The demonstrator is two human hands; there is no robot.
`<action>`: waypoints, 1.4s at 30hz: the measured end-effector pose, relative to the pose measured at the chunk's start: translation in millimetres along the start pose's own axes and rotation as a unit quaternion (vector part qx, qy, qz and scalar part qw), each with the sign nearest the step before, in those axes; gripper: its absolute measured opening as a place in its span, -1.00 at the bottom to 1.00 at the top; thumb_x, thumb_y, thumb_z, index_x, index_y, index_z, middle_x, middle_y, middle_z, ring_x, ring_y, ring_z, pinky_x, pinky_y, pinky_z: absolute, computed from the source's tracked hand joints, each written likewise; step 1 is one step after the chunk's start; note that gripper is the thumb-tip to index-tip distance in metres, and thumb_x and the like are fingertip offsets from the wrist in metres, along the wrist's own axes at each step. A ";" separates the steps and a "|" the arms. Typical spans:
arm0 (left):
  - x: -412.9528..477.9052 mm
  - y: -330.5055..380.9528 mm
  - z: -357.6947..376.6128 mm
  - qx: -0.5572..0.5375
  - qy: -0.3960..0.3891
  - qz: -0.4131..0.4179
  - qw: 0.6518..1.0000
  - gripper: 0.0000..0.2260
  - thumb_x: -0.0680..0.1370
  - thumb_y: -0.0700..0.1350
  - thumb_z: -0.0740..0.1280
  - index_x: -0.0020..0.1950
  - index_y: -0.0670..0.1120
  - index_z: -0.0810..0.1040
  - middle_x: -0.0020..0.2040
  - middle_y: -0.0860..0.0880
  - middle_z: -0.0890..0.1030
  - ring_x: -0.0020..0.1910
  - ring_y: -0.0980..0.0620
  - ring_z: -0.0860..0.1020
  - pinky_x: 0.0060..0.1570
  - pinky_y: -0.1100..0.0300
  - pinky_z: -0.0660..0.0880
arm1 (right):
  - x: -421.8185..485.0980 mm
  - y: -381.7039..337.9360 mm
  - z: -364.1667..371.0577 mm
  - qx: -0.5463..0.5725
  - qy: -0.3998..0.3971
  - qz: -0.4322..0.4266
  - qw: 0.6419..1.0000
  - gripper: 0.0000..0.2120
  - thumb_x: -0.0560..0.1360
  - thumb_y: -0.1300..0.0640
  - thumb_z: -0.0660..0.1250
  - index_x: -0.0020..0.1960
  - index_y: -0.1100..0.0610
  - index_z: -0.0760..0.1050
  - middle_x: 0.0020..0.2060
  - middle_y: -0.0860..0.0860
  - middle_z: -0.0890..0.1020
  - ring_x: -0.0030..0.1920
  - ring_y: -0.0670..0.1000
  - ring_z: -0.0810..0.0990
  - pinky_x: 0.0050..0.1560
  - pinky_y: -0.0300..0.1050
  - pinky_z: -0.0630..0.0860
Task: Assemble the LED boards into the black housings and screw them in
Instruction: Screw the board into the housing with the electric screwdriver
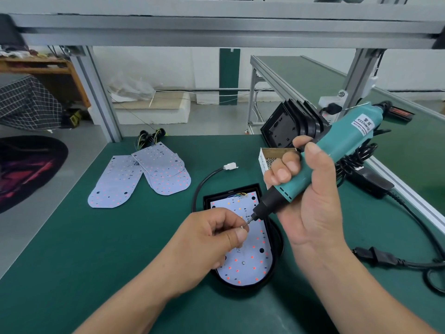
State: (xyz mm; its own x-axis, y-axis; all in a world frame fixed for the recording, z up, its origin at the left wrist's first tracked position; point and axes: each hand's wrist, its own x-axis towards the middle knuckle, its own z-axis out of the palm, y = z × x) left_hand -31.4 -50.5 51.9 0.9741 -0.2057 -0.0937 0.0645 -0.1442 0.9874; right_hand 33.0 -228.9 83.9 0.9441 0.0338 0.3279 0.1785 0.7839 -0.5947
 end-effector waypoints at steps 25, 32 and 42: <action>0.4 -3.1 0.9 0.026 0.011 -0.007 1.000 -0.78 0.64 -0.24 0.41 -0.13 0.04 0.71 -0.27 0.08 0.63 -0.43 0.08 0.37 -0.39 0.24 0.38 | -0.4 -2.4 -0.9 -0.029 -0.059 0.005 0.998 -0.89 0.60 0.10 0.30 0.10 0.08 0.53 -0.33 -0.03 0.42 -0.37 -0.02 0.46 -0.25 -0.15 0.48; 2.3 -9.8 3.0 0.039 0.057 0.026 0.997 -0.97 0.48 -0.01 0.46 -0.14 0.10 0.71 -0.33 0.13 0.59 -0.42 0.15 0.42 -0.40 0.33 0.38 | 0.9 -2.2 0.1 -0.062 -0.069 0.000 0.996 -0.87 0.61 0.08 0.32 0.12 0.09 0.52 -0.32 0.00 0.42 -0.35 0.01 0.48 -0.21 -0.10 0.49; 1.9 -9.3 8.3 0.063 0.084 0.028 0.994 -0.80 0.61 -0.14 0.48 -0.14 0.15 0.70 -0.18 -0.11 0.68 -0.29 0.09 0.51 -0.32 0.27 0.45 | 4.2 10.3 -7.0 -0.017 0.037 0.024 0.999 -0.91 0.66 0.07 0.33 0.02 0.07 0.54 -0.30 -0.03 0.43 -0.34 -0.02 0.46 -0.24 -0.15 0.49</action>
State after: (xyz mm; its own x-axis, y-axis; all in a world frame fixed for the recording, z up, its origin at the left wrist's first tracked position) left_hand -32.0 -57.6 41.4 0.9985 -0.0538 -0.0067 -0.0075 -0.2599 0.9656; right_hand 40.7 -225.0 74.0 0.9695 0.0233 0.2442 0.1413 0.7605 -0.6337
